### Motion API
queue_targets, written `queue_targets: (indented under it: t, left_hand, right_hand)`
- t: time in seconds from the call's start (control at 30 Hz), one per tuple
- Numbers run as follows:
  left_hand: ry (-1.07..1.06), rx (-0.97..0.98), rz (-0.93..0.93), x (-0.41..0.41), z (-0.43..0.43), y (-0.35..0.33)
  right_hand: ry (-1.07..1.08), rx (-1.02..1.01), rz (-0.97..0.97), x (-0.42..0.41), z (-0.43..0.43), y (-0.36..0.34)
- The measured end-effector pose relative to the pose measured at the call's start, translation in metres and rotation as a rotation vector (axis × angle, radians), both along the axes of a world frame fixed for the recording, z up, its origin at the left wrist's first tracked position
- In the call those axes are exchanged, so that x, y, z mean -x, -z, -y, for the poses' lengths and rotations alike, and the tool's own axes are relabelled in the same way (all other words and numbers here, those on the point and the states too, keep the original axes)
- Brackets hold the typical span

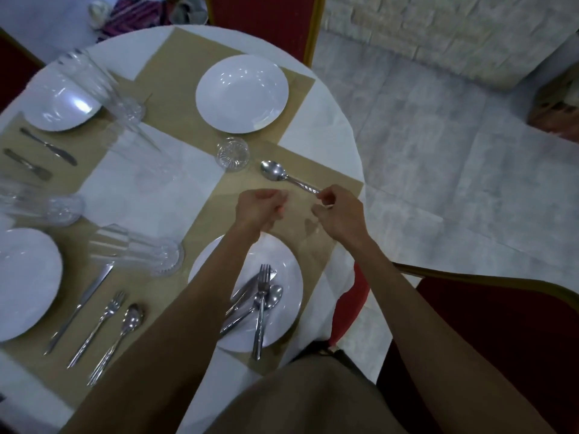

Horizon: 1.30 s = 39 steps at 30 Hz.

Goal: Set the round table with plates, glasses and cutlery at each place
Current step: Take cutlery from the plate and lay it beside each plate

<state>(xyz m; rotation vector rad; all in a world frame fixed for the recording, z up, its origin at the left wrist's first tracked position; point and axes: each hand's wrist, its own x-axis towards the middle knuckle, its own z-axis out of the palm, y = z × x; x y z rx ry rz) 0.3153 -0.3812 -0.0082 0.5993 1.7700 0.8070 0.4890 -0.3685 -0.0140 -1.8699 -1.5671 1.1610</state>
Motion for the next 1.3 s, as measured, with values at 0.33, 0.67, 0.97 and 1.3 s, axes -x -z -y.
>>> queue_targets:
  t: [0.33,0.67,0.97,1.3]
  left_hand:
    - [0.558,0.334,-0.472,0.020,0.165,-0.023]
    - [0.513,0.251,-0.744,-0.005,0.195,-0.008]
    - [0.456,0.244,-0.600,-0.005,0.188,-0.022]
    - [0.095,-0.075,-0.134,-0.021,0.099,-0.049]
  right_hand:
    - [-0.260,0.170,-0.088,0.017,0.123,0.000]
    - [-0.306,0.144,-0.068,0.019,0.141,-0.006]
    - [-0.308,0.129,-0.086,0.009,0.143,-0.016]
    - [-0.276,0.103,-0.097,-0.007,0.113,-0.025]
